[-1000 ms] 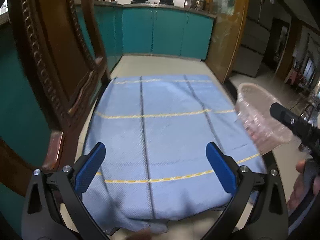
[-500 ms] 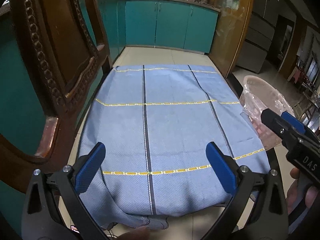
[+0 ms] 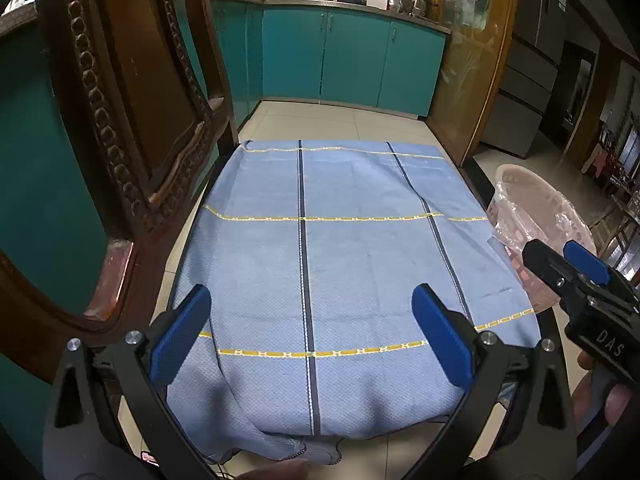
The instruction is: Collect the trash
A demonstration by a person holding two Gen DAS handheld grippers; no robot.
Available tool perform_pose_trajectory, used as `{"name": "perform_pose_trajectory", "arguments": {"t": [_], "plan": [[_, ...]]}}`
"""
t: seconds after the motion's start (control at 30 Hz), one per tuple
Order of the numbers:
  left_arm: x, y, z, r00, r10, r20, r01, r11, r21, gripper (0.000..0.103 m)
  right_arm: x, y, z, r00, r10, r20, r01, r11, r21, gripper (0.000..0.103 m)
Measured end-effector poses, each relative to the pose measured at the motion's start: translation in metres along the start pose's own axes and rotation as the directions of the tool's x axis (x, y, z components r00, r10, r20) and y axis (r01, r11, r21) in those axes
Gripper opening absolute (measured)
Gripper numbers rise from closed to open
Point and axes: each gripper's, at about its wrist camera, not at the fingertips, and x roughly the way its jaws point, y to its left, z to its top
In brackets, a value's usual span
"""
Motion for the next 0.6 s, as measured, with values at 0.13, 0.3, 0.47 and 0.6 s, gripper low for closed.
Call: {"name": "perform_pose_trajectory", "arguments": {"t": [0.13, 0.3, 0.47, 0.6], "plan": [[0.0, -0.0009, -0.0005, 1.0, -0.001, 0.001, 0.001, 1.0, 0.001, 0.1, 0.0004, 0.0005, 0.0005, 1.0, 0.002, 0.001, -0.002, 1.0, -0.004, 0.091], [-0.0003, -0.0012, -0.0007, 1.0, 0.001, 0.001, -0.001, 1.0, 0.0, 0.1, 0.0006, 0.0007, 0.0003, 1.0, 0.002, 0.001, -0.002, 1.0, -0.004, 0.091], [0.0002, -0.0016, -0.0009, 1.0, 0.001, 0.0, -0.001, 1.0, 0.003, 0.1, 0.0011, 0.0009, 0.0001, 1.0, 0.002, 0.0, -0.002, 1.0, -0.004, 0.091], [0.0001, -0.0015, -0.0011, 1.0, 0.001, -0.001, -0.001, 1.0, 0.002, 0.1, 0.0021, 0.0011, -0.0011, 1.0, 0.004, -0.002, -0.004, 1.0, -0.007, 0.091]]}}
